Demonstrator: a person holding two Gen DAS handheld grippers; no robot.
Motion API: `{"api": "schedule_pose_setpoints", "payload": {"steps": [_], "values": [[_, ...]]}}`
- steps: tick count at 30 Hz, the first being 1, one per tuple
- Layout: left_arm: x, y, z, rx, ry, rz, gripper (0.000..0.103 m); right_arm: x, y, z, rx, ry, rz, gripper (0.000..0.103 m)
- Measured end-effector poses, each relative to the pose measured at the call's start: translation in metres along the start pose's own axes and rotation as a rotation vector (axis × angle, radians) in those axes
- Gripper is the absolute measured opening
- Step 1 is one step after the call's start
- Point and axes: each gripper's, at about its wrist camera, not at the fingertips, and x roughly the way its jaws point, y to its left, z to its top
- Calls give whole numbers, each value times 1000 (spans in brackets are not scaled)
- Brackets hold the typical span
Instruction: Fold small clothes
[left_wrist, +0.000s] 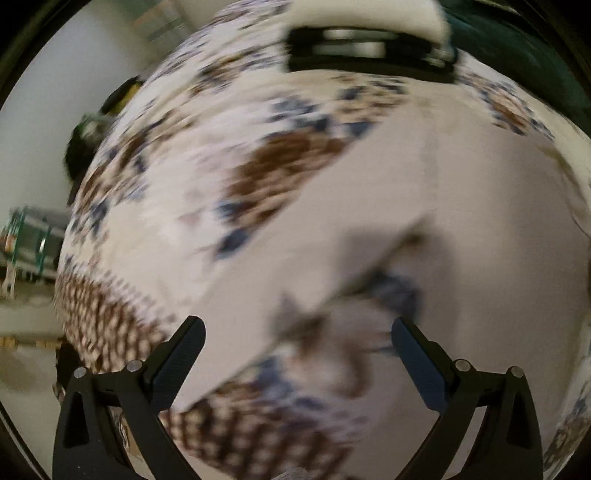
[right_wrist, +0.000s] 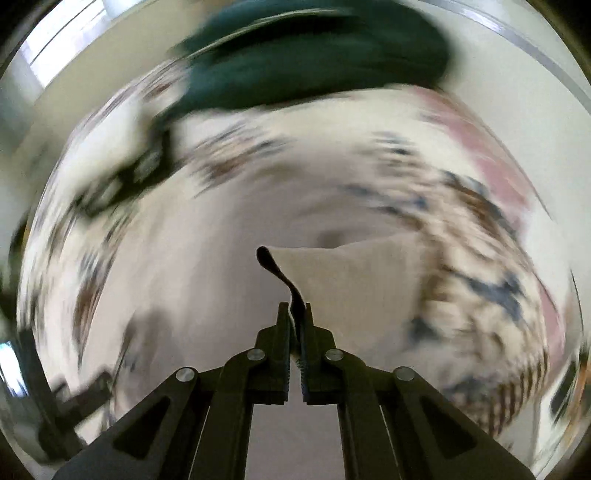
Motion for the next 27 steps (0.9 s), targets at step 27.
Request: {"api": "schedule_pose_setpoints", "payload": {"steps": [27], "values": [[109,210,-134,-808,306,-324,103,62,56,-175,-262,394,-84,45]]}}
